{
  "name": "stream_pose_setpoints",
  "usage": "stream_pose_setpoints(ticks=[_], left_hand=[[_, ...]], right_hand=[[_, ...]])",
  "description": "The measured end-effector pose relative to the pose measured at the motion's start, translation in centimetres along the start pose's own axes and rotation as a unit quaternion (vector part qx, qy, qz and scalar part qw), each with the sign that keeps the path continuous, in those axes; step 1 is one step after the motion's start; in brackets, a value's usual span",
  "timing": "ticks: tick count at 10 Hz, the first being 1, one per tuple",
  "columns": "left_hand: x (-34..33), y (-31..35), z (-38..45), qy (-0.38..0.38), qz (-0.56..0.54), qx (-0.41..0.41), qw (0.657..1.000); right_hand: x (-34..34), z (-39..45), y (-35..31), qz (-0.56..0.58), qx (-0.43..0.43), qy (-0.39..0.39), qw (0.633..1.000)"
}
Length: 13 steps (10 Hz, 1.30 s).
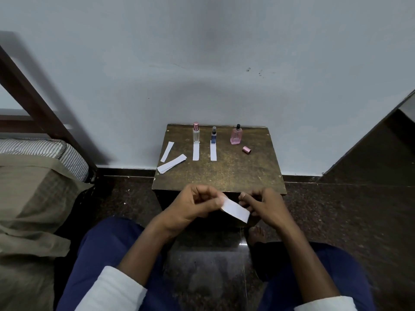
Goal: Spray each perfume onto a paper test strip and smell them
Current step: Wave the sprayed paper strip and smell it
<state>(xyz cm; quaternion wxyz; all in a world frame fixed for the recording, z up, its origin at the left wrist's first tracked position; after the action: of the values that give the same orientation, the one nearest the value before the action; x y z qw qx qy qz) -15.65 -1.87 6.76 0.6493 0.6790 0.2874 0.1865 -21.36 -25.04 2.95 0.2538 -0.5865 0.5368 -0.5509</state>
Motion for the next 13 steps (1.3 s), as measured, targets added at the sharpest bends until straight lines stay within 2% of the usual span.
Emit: stream_pose_setpoints(ticks=[1,2,3,4,5,6,10,13], left_hand=[[0.6,0.0,0.3,-0.007,0.256,0.007,0.967],[1.7,-2.9,0.1,-0.023,0.722,0.083,0.687],[1.4,-3.3,0.2,0.016,0.628,0.077,0.774],[1.5,-2.8,0.8,0.061,0.608,0.046,0.79],[1.8,-3.1,1.0,0.092,0.555,0.04,0.826],[2.2,-3.2,1.3,0.12,0.51,0.02,0.852],[4.7,-4.1,3.6,0.185,0.498,-0.015,0.847],[6.6,-4.1,8.3,0.18,0.483,-0.044,0.856]], right_hand=[[-0.1,-0.1,-0.2,0.04,-0.009,-0.01,0.999],[-0.4,-0.2,-0.2,0.032,-0.019,-0.015,0.999],[-0.7,-0.4,-0.4,0.02,-0.009,-0.025,0.999],[-1.4,-0.9,-1.4,0.03,0.022,-0.083,0.996],[-2.4,-1.7,-2.5,0.081,0.041,-0.155,0.984],[-3.3,-2.0,-3.2,0.092,0.055,-0.182,0.978],[-4.0,-0.9,-2.7,0.092,0.031,-0.145,0.985],[-3.7,0.3,-1.7,0.101,-0.003,-0.132,0.986]])
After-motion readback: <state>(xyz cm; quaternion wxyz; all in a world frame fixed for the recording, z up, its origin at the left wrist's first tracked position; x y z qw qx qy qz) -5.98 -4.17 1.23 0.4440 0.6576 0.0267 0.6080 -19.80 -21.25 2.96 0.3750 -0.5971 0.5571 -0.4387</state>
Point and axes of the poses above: each hand's wrist, its own z-axis towards the middle knuckle, its own x-axis out of the back of the hand, y = z × x, the point moved 3 cm from there along z, towards the middle knuckle, and after that the axes turned 8 degrees about z, right-handed, at the moved point
